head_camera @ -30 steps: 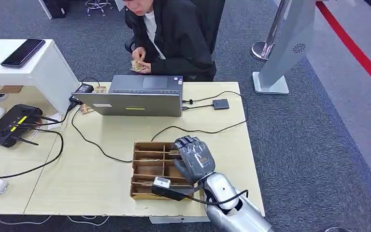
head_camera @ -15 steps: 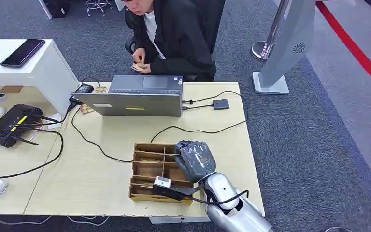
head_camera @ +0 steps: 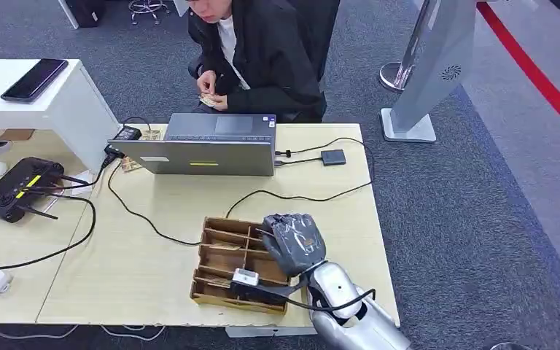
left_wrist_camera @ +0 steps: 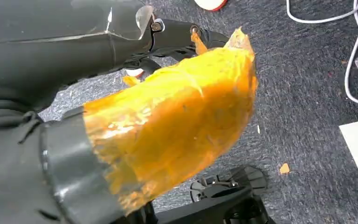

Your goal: Pass the card to the sensor for recognition and then transmit it.

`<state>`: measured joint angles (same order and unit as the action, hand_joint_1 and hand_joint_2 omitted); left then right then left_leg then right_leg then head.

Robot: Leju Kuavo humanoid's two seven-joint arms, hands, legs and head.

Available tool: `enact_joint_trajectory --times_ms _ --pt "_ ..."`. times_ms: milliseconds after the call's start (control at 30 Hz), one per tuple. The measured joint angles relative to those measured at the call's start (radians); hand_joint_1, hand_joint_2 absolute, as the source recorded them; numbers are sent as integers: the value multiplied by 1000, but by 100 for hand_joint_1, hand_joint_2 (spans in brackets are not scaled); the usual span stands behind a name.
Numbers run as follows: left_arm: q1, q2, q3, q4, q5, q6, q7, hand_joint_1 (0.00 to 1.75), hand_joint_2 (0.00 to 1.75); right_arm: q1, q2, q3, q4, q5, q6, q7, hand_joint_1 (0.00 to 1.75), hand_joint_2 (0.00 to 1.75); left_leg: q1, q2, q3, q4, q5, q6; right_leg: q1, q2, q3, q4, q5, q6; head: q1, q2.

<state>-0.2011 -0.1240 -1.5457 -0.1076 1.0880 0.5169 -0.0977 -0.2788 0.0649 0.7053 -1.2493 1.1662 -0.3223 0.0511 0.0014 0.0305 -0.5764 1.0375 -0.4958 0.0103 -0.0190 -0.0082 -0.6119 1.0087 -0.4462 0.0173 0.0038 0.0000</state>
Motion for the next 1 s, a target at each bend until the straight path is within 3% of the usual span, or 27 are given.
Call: enact_joint_trajectory --times_ms 633,1000 --pt "0 0 0 0 2 0 0 0 0 7 0 0 -1 0 -5 -7 175 175 0 0 0 0 0 0 0 0 0 0 0 0 0 0" --pt "2 0 0 0 37 8 -21 0 0 47 0 0 -129 3 -130 -88 175 175 0 0 0 0 0 0 0 0 0 0 0 0 0 0"
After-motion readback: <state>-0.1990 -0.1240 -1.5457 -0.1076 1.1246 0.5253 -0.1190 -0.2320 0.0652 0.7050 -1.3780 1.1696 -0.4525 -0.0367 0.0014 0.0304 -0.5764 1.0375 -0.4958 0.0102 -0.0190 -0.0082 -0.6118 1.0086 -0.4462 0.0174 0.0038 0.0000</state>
